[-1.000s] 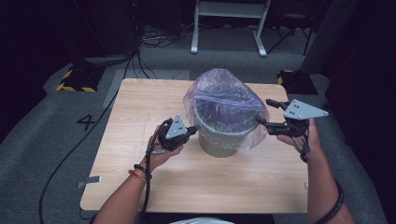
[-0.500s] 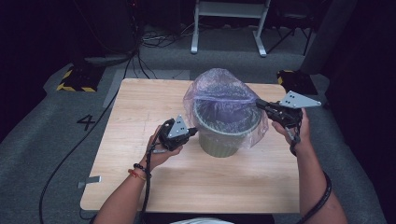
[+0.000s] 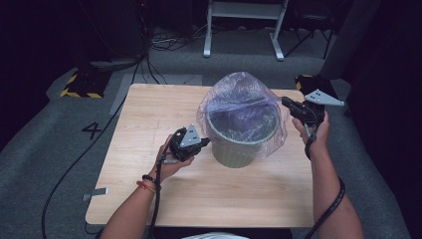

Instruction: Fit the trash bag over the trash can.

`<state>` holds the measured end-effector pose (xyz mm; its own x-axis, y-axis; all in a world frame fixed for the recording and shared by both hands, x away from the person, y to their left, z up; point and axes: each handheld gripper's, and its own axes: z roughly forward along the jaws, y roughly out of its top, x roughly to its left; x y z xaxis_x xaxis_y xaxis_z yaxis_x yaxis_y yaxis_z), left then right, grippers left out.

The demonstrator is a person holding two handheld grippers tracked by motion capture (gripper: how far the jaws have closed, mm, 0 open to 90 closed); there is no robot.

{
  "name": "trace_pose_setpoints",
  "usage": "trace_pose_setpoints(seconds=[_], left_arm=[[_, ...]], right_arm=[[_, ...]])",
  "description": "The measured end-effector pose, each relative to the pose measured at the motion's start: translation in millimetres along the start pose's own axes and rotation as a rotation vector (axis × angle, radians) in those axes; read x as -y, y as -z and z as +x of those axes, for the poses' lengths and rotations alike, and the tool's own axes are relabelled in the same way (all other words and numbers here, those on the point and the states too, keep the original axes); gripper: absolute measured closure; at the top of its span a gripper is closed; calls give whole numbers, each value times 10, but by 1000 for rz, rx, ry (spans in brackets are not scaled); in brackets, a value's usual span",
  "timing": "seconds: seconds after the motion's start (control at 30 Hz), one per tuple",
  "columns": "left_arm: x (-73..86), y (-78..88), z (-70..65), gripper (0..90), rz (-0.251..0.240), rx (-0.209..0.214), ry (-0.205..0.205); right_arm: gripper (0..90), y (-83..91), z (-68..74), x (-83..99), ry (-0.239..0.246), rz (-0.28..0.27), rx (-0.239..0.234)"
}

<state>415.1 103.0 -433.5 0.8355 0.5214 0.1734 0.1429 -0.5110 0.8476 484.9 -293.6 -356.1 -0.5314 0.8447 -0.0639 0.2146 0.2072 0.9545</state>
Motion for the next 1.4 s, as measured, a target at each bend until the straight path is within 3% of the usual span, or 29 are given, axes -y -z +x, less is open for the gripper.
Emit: trace_pose_setpoints(seconds=[0.23,0.5,0.67,0.73,0.83,0.93,1.1,1.27,1.4], left_arm=[[6,-37,-5,900,13,10,-12],[95,-9,-27,900,15,2,-8],[140,152,-10,900,-42,7,-5],[140,253,-9,705,-60,-8,-3],[141,435,-6,488,-98,-12,26],[125,590,-11,329,-138,-11,38],[23,792,-12,234,-181,12,35],[24,861,-39,172,-159,40,40],[13,880,-17,172,-157,18,40]], right_arm=[[900,-188,-135,193,-39,55,32],[900,-338,-121,402,-54,96,19],[900,-278,-118,363,-47,64,30],[900,-243,-119,327,-42,52,31],[900,-207,-124,291,-36,40,34],[900,-187,-123,274,-36,32,33],[900,-167,-112,250,-34,23,32],[899,-144,-90,217,-22,15,28],[898,-127,-87,199,-22,7,22]])
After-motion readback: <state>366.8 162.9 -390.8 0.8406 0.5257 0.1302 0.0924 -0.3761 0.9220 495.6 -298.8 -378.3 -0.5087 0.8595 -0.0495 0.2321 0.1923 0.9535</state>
